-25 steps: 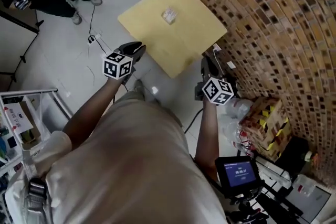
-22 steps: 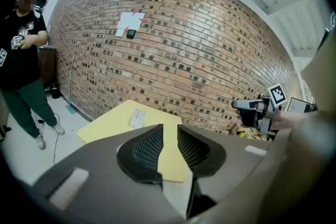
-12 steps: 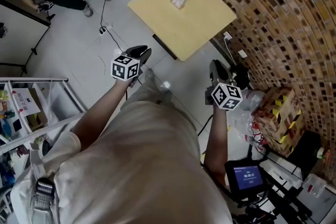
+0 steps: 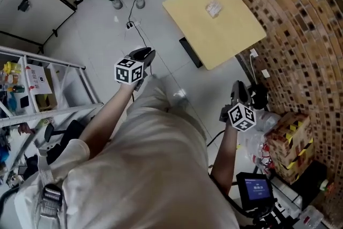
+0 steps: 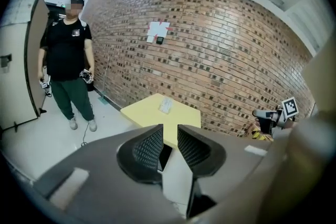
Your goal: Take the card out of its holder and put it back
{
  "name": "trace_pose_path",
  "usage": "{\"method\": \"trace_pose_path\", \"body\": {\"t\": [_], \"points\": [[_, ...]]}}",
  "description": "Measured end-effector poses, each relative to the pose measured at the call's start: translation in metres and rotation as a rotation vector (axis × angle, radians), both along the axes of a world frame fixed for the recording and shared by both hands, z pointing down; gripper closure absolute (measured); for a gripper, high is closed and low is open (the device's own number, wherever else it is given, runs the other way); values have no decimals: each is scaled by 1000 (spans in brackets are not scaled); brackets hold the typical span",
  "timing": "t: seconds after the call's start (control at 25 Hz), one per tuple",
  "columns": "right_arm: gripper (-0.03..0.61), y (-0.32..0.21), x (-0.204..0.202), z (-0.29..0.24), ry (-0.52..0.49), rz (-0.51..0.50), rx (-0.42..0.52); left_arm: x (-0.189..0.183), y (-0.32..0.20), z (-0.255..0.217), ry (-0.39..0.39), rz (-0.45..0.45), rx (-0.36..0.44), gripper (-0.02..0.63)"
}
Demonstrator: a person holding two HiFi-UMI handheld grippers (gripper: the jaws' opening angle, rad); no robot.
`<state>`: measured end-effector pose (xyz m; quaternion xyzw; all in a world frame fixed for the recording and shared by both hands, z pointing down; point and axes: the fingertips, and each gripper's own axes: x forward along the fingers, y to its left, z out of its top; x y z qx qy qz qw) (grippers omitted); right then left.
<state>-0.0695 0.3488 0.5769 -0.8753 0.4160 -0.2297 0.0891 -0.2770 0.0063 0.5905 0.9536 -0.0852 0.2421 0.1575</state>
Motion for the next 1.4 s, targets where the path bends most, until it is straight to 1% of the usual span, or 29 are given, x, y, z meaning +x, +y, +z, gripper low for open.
{"method": "trace_pose_path", "body": {"t": [0.12,0.24,0.32,0.44,0.6,0.84,1.0,1.12,1.24,1.4], "points": [[522,-16,-6,0,-5,-3,2,-17,-30,-2,-5,-29,11,511],[522,-36,-12,4,-9,3,-9,-23,-58,0,-3,-39,8,511],[522,-52,-15,7,-7,6,-23,-23,-74,1,-2,-25,1,511],[522,-77,-14,8,-3,25,-35,-17,-95,1,-7,24,-2,511],[522,-113,-13,9,-6,53,-39,-11,-126,-10,3,87,19,511],[522,-178,-26,2,12,36,-54,-18,-177,-8,35,81,-8,511],[523,-204,-32,-7,28,9,-45,-17,-189,-1,38,84,-20,511],[523,-217,-27,-12,40,-4,-43,-8,-190,-1,51,90,-25,511],[523,-220,-20,-12,44,-1,-36,-1,-187,-1,60,102,-25,511],[525,-214,-17,-8,47,3,-49,0,-182,1,65,108,-41,511]]}}
